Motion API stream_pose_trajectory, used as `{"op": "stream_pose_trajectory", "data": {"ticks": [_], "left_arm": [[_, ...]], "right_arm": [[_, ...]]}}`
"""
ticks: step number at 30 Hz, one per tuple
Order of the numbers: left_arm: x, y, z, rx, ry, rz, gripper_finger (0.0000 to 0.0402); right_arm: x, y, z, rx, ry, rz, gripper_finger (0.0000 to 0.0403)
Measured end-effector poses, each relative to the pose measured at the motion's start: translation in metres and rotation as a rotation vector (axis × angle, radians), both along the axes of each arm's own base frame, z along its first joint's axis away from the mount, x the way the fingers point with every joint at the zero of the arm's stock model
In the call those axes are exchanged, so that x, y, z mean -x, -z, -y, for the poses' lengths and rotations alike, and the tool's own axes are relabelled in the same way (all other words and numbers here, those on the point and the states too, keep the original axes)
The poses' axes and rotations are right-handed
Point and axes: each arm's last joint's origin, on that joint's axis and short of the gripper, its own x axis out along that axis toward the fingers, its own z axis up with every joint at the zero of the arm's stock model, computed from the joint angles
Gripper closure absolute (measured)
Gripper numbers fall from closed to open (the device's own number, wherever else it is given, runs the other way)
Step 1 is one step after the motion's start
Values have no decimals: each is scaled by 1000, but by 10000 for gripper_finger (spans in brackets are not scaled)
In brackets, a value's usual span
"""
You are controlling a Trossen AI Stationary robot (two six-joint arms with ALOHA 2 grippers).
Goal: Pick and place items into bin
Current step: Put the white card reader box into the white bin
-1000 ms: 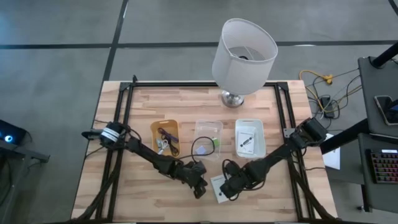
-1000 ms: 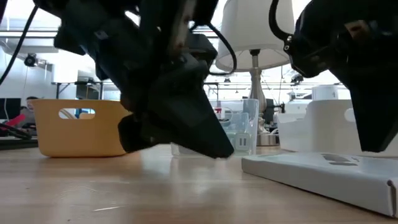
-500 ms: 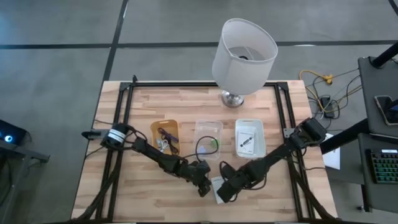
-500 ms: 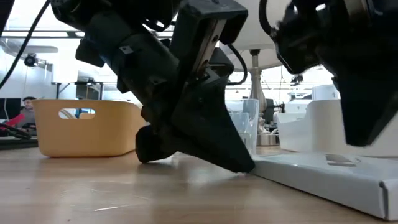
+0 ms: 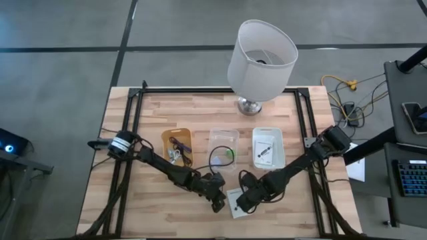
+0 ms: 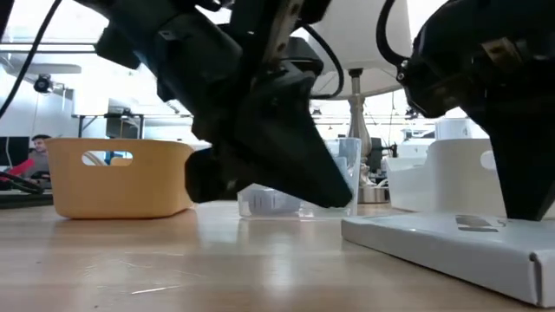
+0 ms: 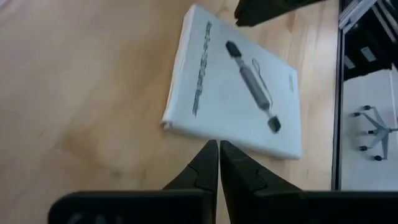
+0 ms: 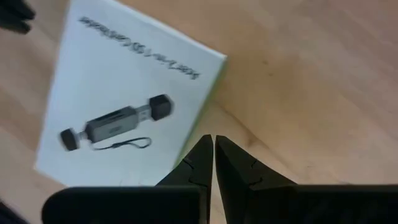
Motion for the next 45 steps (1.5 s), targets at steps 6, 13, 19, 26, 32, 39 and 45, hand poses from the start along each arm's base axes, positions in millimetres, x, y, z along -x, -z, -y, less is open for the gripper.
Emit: {"op": "stream_pose_trajectory", "data": {"ticks": [6, 13, 19, 26, 32, 39, 45], "left_arm": [[-7, -1, 3, 3, 2, 30, 402], [-13, 6, 5, 2, 5, 19, 402], [-13, 10, 5, 2, 13, 3, 402], [-6, 14, 6, -23, 68, -86, 401], [1, 12, 14, -23, 96, -113, 401], [6, -29, 12, -134, 84, -27, 402], [16, -37, 9, -183, 90, -87, 402]], "right_arm": [[1, 3, 0, -39, 10, -19, 394], [-4, 3, -5, -99, -3, 54, 394], [-7, 2, -5, -96, -30, 84, 394], [-5, 5, -4, -89, -24, 76, 394], [-7, 3, -5, -75, -20, 95, 394], [-8, 2, -5, -61, -14, 110, 394], [-11, -1, -4, -42, 0, 146, 371]]}}
